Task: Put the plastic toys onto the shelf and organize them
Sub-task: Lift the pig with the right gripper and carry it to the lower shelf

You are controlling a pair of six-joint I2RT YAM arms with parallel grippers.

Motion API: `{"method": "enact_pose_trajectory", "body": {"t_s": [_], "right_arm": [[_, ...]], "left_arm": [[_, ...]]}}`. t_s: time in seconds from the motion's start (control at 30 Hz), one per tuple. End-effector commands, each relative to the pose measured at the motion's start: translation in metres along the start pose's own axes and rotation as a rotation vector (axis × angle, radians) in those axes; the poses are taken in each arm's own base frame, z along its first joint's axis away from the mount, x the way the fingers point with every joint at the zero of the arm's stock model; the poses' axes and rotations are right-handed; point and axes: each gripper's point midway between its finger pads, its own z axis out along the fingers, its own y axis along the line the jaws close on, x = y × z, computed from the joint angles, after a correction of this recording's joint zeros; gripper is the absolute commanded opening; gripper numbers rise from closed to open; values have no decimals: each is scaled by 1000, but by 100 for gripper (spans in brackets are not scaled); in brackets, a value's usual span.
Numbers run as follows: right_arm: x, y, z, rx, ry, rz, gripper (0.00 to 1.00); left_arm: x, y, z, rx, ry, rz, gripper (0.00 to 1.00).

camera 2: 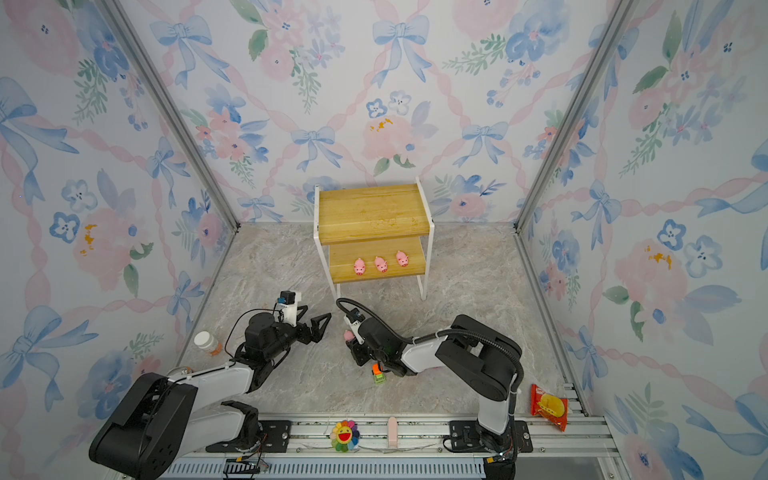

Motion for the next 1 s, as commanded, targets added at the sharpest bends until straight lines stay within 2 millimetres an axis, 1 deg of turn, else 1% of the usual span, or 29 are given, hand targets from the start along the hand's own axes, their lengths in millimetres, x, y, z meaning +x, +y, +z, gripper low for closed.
{"method": "enact_pose_trajectory", "body": {"t_s": [0.0,0.23,0.33,0.47,0.57,0.6,0.77,0.9,0.97], "right_arm": [[5,-7,2,18,7,11,27],[-3,-9,-8,26,-16,13,25],[-10,-9,-15,25,-35,15,24],[-24,-8,-27,27,-69,13,24],[-39,-6,-38,29,-102,4,24],[-52,-4,-46,26,-132,-1,24],[-97,-2,-73,51,-219,-21,24],[-133,-3,-90,93,-276,-39,25],[-146,-5,-95,116,-302,-39,25]], "left_arm": [[0,-3,-1,12,-1,9,98],[0,-3,-1,12,0,10,98],[0,-3,-1,15,0,10,98],[0,-3,0,15,2,9,98],[0,-4,0,17,1,9,98],[1,-4,0,17,3,9,98],[0,-3,0,17,3,11,98],[0,-4,0,18,3,11,98],[0,-4,0,19,3,11,98]]}}
